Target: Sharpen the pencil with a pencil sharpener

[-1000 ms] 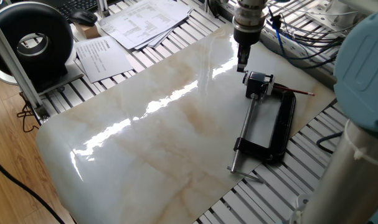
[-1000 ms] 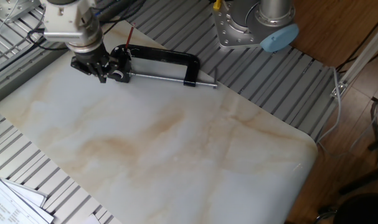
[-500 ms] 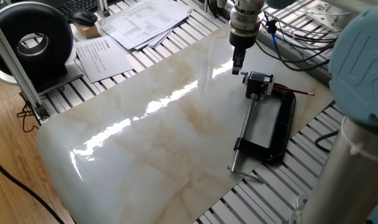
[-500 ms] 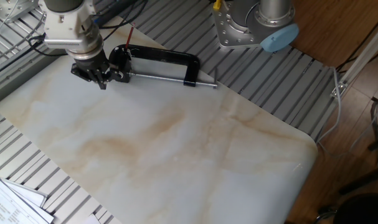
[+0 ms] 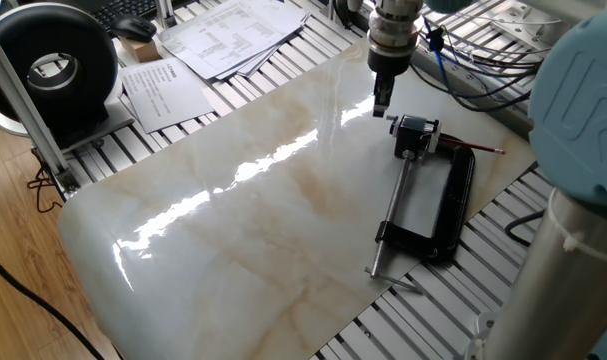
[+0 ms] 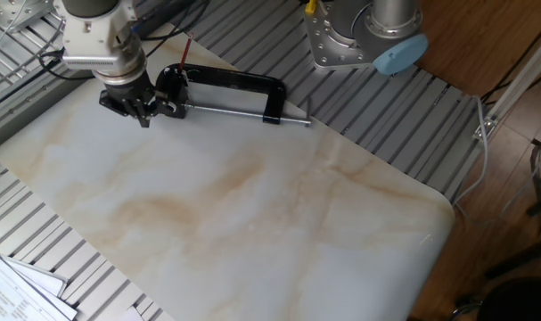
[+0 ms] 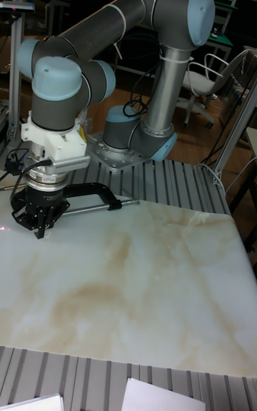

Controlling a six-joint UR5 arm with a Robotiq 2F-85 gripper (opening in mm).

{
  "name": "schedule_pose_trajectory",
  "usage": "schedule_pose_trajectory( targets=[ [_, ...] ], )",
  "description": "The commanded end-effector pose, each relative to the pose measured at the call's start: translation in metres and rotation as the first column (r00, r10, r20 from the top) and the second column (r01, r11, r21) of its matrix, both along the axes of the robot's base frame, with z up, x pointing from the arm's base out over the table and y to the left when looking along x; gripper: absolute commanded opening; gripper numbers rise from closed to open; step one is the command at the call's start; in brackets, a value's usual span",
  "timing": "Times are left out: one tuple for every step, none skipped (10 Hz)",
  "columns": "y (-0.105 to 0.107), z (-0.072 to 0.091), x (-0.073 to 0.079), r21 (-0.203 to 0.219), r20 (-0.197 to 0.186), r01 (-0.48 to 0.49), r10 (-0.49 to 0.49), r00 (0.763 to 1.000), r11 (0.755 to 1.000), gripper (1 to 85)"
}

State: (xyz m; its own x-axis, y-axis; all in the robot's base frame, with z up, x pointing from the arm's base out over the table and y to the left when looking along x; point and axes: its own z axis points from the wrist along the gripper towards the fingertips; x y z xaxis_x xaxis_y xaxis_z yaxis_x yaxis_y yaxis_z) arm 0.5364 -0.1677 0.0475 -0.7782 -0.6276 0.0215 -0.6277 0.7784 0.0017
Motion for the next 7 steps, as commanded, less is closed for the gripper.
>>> schedule_pose_trajectory(
  targets=[
    [-0.004,0.006,-0.003,0.014,0.004,0.003,-0.003,1.000,1.000,1.3],
    [-0.006,0.008,-0.005,0.016,0.004,0.005,-0.005,1.000,1.000,1.3],
    [-0.007,0.006,-0.009,0.028,0.004,-0.002,0.001,1.000,1.000,1.3],
    [-0.009,-0.001,-0.011,0.039,0.009,-0.003,0.003,1.000,0.999,1.3],
    [-0.011,-0.008,-0.011,0.042,0.011,-0.003,0.003,1.000,0.999,1.3],
    [-0.010,-0.013,-0.009,0.048,0.014,0.000,0.000,1.000,0.999,1.3],
    [-0.004,-0.017,-0.010,0.058,0.007,0.001,-0.002,1.000,0.998,1.3]
  ],
)
